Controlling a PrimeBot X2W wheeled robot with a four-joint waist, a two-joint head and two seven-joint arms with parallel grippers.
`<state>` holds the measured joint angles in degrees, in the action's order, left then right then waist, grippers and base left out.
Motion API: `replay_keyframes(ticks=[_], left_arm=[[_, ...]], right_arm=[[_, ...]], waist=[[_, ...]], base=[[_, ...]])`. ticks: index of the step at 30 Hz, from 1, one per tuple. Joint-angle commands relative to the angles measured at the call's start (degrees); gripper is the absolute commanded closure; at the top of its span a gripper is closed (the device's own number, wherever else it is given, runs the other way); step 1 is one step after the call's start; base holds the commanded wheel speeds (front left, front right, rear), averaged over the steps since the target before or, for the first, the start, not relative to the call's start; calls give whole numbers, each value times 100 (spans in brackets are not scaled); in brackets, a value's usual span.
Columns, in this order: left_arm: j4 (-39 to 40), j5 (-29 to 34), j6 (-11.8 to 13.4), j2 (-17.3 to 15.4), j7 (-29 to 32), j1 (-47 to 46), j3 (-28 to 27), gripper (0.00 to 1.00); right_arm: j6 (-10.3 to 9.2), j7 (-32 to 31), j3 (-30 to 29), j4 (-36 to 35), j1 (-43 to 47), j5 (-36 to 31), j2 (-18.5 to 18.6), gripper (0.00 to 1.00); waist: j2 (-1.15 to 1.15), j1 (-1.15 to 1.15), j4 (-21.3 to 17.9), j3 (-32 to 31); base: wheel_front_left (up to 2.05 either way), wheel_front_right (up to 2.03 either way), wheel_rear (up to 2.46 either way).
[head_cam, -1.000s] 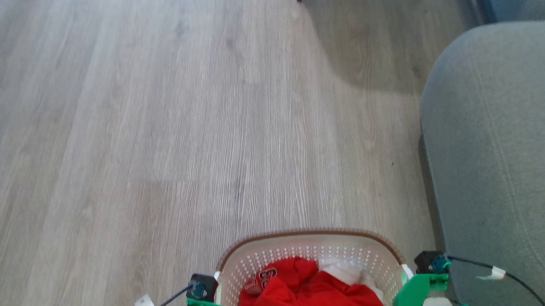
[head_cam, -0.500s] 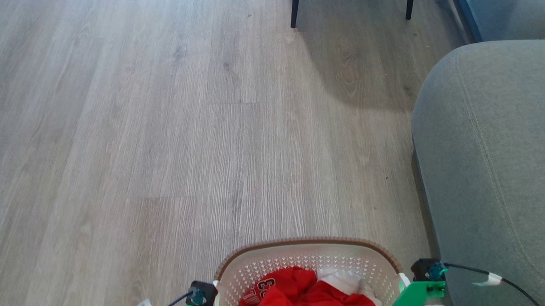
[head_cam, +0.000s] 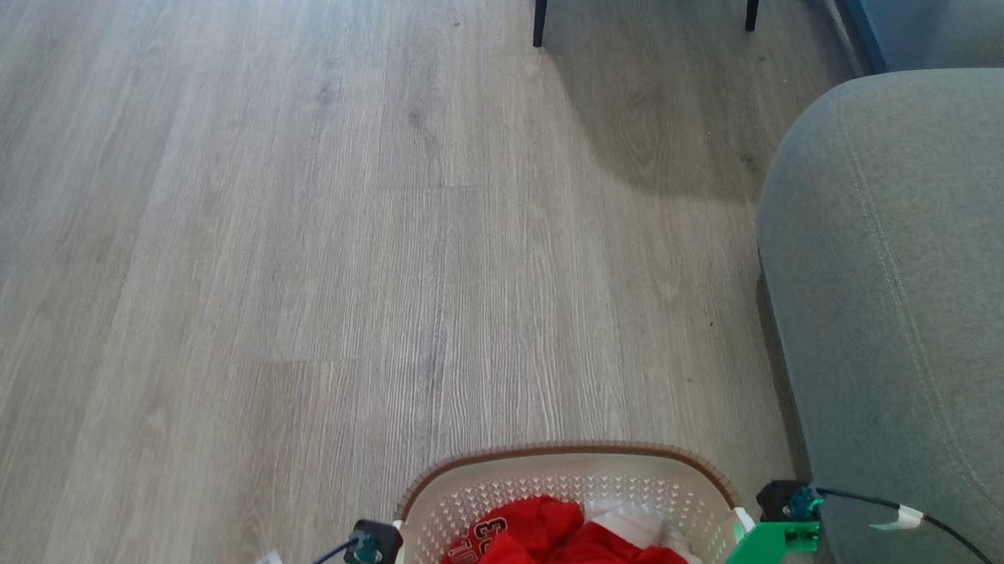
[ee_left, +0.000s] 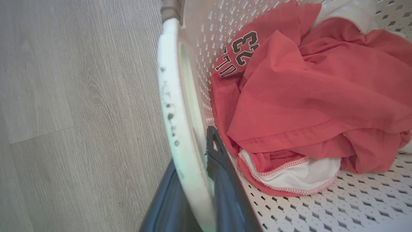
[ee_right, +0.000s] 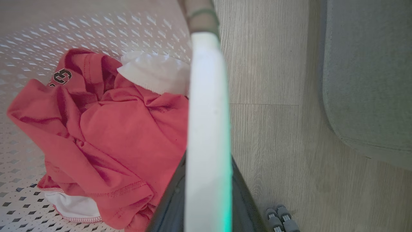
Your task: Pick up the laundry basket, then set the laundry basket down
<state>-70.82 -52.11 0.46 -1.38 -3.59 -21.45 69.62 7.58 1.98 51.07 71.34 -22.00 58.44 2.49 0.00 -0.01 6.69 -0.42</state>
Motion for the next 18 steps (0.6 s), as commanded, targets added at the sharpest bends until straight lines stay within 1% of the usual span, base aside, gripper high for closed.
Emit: replay_keyframes(ticks=[1,18], left_arm=[[-49,-4,30,-150,-8,-309,-49,100],[-76,-88,50,-150,-48,-351,30,100]], right_arm=[[-9,100,134,-52,-253,17,39,100],[-9,226,571,15,-402,466,39,100]], waist=[[0,1,-1,1],[0,1,-55,88]], base=[[0,0,0],[0,0,0]])
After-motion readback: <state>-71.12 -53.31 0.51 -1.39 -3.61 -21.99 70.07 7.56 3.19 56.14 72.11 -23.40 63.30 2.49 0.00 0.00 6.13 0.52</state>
